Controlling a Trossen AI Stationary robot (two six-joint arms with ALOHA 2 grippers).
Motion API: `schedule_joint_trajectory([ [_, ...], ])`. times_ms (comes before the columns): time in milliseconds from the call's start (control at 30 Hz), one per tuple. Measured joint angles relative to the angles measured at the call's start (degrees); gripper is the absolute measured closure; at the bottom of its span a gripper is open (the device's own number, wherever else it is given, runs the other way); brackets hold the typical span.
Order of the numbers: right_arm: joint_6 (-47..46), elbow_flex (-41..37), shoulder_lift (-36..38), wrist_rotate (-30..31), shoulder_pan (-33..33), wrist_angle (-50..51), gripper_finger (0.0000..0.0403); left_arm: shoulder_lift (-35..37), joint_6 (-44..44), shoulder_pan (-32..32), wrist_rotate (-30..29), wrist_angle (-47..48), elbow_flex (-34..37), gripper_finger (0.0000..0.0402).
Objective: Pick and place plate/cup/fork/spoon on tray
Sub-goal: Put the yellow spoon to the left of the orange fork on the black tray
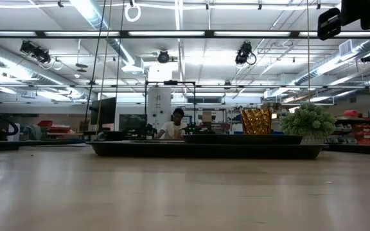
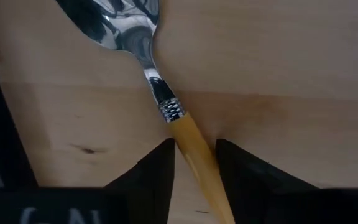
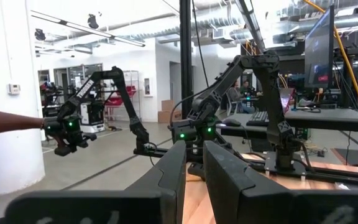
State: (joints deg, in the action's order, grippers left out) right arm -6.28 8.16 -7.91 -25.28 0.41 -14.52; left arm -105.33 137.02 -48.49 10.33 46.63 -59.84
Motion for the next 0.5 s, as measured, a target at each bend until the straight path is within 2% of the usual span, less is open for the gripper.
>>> schedule_joint_trajectory([
  [267,0.0,0.0,0.0,0.0,0.0,0.0,0.0339,0.2,-0.4,0.3,0.1,-0.5,-0.3,0.0346],
  [500,0.4,0.0,0.0,0.0,0.0,0.0,0.0339,1.8,-1.0,1.6,-0.4,-0.4,-0.2,0.0344],
])
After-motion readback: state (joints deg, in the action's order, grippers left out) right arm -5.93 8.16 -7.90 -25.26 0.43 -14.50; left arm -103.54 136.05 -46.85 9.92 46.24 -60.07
